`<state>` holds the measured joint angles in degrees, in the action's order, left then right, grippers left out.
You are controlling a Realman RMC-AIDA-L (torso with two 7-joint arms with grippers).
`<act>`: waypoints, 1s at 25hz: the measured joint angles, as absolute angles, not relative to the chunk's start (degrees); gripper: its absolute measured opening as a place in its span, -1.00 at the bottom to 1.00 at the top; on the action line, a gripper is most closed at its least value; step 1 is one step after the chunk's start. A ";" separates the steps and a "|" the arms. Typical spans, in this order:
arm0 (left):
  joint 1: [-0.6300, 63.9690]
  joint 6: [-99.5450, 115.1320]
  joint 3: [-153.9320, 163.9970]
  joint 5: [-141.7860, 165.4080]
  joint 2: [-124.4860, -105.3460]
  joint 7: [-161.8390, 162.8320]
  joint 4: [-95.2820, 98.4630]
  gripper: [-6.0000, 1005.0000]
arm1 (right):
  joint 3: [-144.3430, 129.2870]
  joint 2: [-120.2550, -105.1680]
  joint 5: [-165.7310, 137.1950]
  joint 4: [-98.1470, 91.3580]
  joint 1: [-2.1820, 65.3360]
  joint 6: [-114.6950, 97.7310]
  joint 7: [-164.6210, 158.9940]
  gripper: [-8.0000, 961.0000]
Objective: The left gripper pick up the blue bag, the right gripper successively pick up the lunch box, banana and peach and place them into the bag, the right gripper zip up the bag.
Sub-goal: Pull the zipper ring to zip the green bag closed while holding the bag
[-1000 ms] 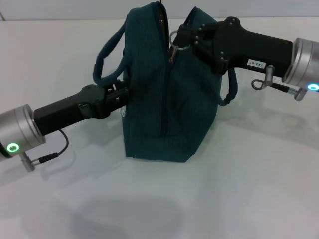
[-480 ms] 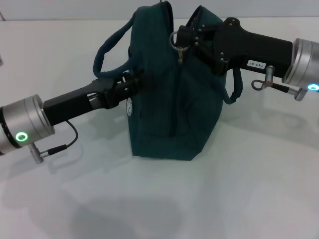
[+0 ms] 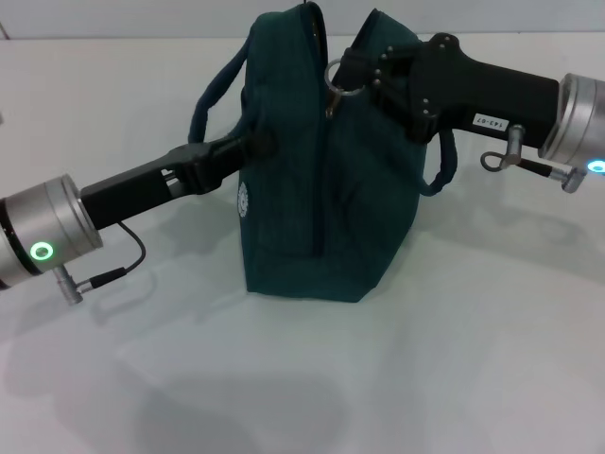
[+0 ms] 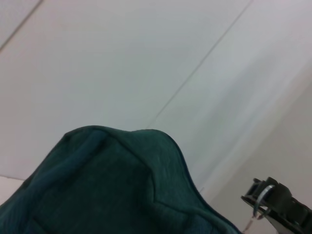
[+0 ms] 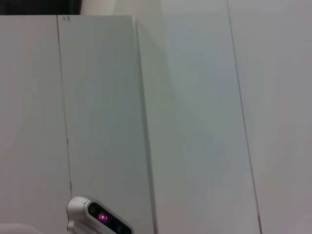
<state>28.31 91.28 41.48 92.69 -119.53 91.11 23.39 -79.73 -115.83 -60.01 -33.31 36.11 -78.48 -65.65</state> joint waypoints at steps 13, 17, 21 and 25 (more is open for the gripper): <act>28.48 92.68 44.57 93.20 -119.48 90.13 23.47 -0.88 | -78.28 -115.58 -59.77 -33.31 36.02 -78.23 -66.54 -0.96; 28.54 95.01 45.05 92.99 -119.53 88.22 23.45 -0.88 | -78.15 -115.45 -59.83 -33.32 36.53 -78.04 -69.23 -0.96; 28.63 95.43 45.04 92.85 -119.54 88.09 23.42 -0.88 | -78.13 -115.31 -60.07 -33.32 36.68 -77.80 -75.48 -0.96; 28.64 95.46 45.01 92.33 -119.59 88.07 23.33 -0.88 | -78.22 -115.30 -60.25 -32.81 36.72 -77.94 -81.89 -0.96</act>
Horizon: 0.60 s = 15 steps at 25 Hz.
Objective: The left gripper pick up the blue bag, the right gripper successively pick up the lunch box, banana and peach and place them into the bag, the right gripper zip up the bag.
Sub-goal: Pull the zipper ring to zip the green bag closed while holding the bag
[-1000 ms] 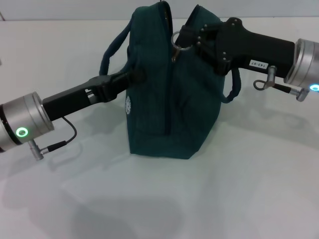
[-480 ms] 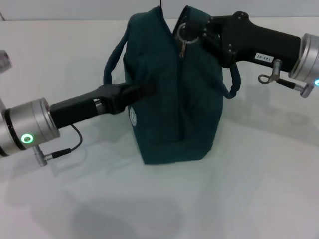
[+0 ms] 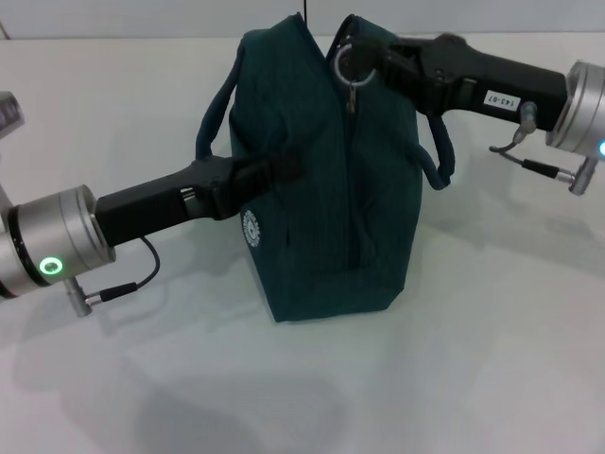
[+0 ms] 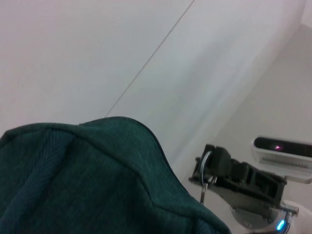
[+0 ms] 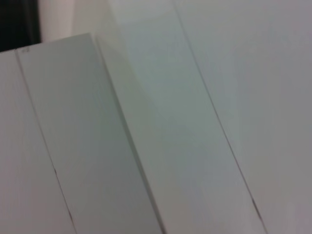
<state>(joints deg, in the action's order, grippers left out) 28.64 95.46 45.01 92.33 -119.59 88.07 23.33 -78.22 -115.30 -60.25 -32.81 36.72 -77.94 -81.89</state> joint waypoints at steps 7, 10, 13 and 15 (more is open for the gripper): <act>28.80 96.04 45.45 92.33 -119.65 88.08 22.60 -0.88 | -78.45 -115.23 -60.34 -29.75 37.43 -78.41 -86.69 -0.96; 28.67 96.30 46.77 92.18 -119.71 88.07 22.52 -0.88 | -78.44 -115.22 -60.36 -29.71 37.44 -78.38 -87.15 -0.96; 28.61 97.01 47.32 92.09 -119.71 87.47 21.59 -0.88 | -78.28 -115.18 -60.39 -29.68 37.45 -78.38 -87.46 -0.96; 28.57 97.43 47.33 92.09 -119.71 87.14 21.40 -0.88 | -78.26 -115.13 -60.39 -29.67 37.44 -78.30 -87.59 -0.96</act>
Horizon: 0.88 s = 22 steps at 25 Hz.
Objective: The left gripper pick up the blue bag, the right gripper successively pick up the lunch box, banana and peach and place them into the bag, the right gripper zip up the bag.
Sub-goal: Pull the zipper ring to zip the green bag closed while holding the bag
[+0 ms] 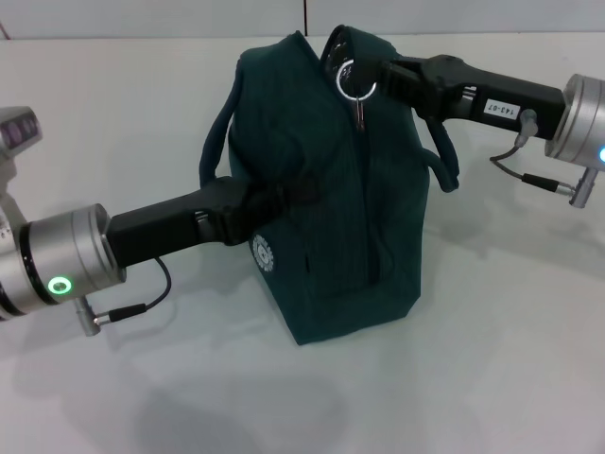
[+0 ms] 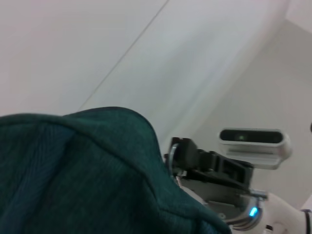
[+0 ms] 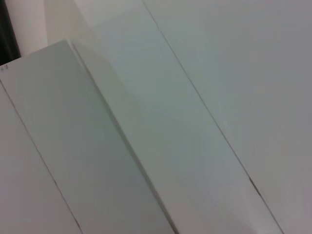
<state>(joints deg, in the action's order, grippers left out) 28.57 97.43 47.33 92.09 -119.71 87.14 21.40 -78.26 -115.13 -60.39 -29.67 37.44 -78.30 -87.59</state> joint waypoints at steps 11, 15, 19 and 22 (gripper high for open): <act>27.83 99.46 48.48 92.47 -119.70 86.66 21.27 -0.88 | -78.20 -114.96 -60.09 -29.61 37.36 -78.13 -87.58 -0.96; 27.77 99.51 49.73 92.47 -119.70 86.66 21.15 -0.88 | -78.13 -115.05 -60.03 -29.98 37.37 -78.37 -87.37 -0.96; 27.77 99.62 50.81 92.47 -119.70 86.66 20.61 -0.88 | -77.34 -115.15 -60.06 -30.11 37.40 -78.43 -87.35 -0.96; 27.54 100.16 51.68 92.54 -119.70 86.58 20.43 -0.88 | -76.75 -115.17 -60.15 -30.13 37.42 -78.24 -87.34 -0.96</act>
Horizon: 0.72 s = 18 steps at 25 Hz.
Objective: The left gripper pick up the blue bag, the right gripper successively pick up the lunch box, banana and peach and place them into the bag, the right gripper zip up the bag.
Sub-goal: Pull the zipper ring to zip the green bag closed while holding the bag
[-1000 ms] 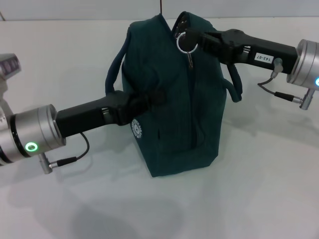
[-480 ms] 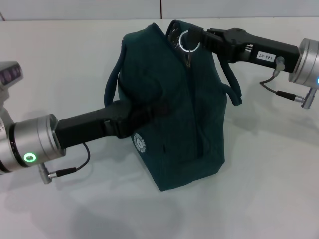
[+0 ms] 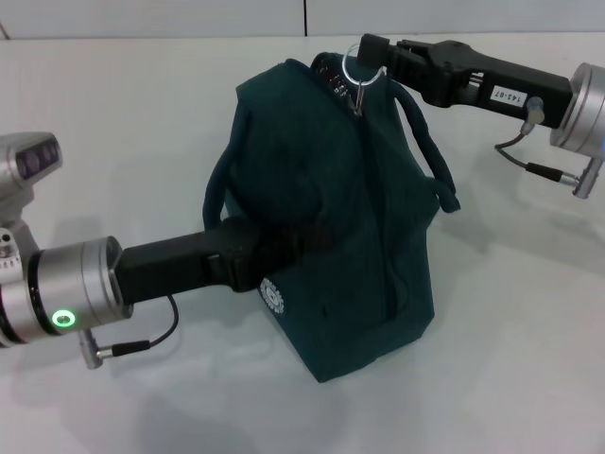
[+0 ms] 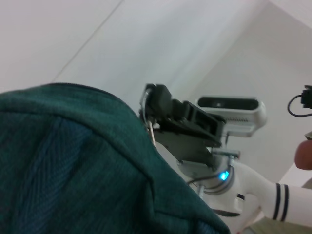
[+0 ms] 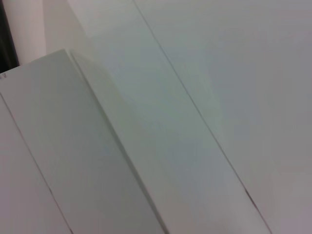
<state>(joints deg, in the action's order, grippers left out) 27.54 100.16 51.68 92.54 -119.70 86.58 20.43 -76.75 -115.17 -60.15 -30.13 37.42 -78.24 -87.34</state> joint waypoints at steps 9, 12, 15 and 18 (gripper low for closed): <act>25.99 104.68 51.86 92.54 -119.52 84.94 20.58 -0.88 | -75.28 -115.25 -60.18 -29.83 37.44 -76.21 -85.40 -0.96; 25.19 105.00 51.82 92.30 -119.46 84.93 20.71 -0.88 | -75.27 -115.35 -60.15 -29.78 37.44 -74.50 -85.14 -0.96; 24.25 105.01 51.40 92.00 -119.44 84.91 20.88 -0.87 | -75.25 -115.43 -60.13 -29.71 37.34 -72.62 -85.00 -0.96; 23.12 105.02 51.20 91.20 -119.31 84.90 21.01 -0.87 | -75.23 -115.51 -59.96 -29.64 36.93 -71.30 -84.63 -0.96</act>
